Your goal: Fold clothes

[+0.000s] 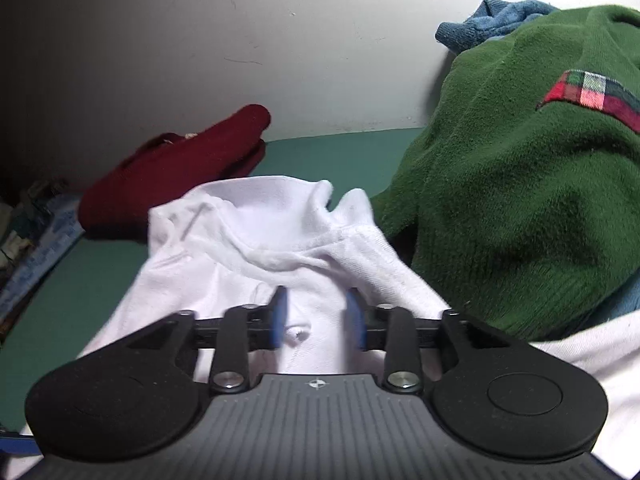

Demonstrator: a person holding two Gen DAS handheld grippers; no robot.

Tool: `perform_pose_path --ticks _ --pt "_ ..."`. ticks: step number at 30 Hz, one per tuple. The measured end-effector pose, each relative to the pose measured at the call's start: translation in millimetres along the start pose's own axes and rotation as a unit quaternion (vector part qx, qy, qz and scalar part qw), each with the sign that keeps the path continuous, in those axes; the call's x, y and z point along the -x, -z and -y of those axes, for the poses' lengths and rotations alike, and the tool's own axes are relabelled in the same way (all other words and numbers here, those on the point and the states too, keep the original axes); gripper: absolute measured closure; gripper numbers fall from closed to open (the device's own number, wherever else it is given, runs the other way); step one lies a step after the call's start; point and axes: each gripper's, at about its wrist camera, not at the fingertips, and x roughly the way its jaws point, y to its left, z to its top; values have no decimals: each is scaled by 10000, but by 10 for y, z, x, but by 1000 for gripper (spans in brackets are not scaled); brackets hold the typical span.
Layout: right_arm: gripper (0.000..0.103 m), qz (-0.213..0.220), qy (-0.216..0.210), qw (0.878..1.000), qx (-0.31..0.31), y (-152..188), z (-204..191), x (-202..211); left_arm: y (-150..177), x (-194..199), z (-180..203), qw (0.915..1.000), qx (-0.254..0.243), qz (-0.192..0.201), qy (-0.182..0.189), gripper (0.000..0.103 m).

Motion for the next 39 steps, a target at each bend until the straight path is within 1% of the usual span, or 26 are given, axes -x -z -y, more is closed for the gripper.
perform_pose_path --ticks 2,4,8,9,10,12,14,16,17,18,19,20,21,23,24,25,29,32,33,34,35,36,38,39 --pt "47 -12 -84 9997 -213 54 -15 15 -4 -5 11 10000 -15 -9 -9 17" --pt "49 -44 -167 9990 -424 102 -23 1 -6 -9 20 10000 -35 -15 -16 16" --pt "51 121 -317 9965 -760 134 -14 27 -4 -3 14 10000 -26 -16 2 16" --pt "51 179 -375 9955 -853 142 -7 47 -2 -1 11 10000 -16 -11 8 16" --pt "49 254 -455 9943 -934 147 2 83 -1 -1 12 10000 -11 -6 8 16" --pt "43 303 -516 9938 -935 159 -10 94 2 -2 15 10000 -3 5 8 15" --pt "42 226 -465 9958 -760 172 -51 47 3 -5 27 10000 -24 3 2 14" --pt "42 208 -329 9974 -608 178 -85 1 5 -3 33 10000 -45 0 -2 14" --pt "44 202 -256 9978 -574 174 -91 -27 6 -1 31 10000 -43 -2 4 14" --pt "53 170 -196 9981 -555 168 -90 -62 7 1 29 10000 -42 -3 10 14" --pt "74 83 -160 9982 -568 156 -76 -106 7 3 28 10000 -41 -4 14 14" --pt "88 -1 -113 9983 -567 146 -72 -138 7 5 28 10000 -42 -4 14 14" --pt "98 2 -76 9985 -544 133 -74 -136 8 7 30 10000 -42 -4 12 14" --pt "98 332 -62 9984 -454 95 -96 -22 12 14 31 10000 -27 -3 2 15" --pt "99 514 32 9980 -374 67 -111 53 12 16 24 10000 -5 -1 0 15" --pt "99 559 152 9978 -334 47 -107 79 13 17 13 10000 21 5 4 15" --pt "99 245 392 9983 -348 84 -23 -46 10 17 5 10000 37 -2 -7 14" --pt "97 138 620 9976 -281 162 -21 -85 2 22 -1 10000 36 -39 -14 14" --pt "88 133 612 9972 -406 169 2 -51 0 23 -3 10000 36 -52 -17 14" --pt "75 128 604 9967 -531 176 24 -17 -3 25 -5 10000 36 -65 -19 14" --pt "68 114 545 9961 -681 179 47 32 -5 36 -12 10000 46 -78 -13 15" --pt "56 80 356 9957 -852 183 64 113 -5 66 -27 9999 78 -92 13 15" --pt "55 -28 -85 9949 -1008 229 47 286 13 150 -51 9999 116 -93 40 15" --pt "55 -145 -238 9949 -971 278 3 368 38 204 -54 9999 115 -85 35 15"
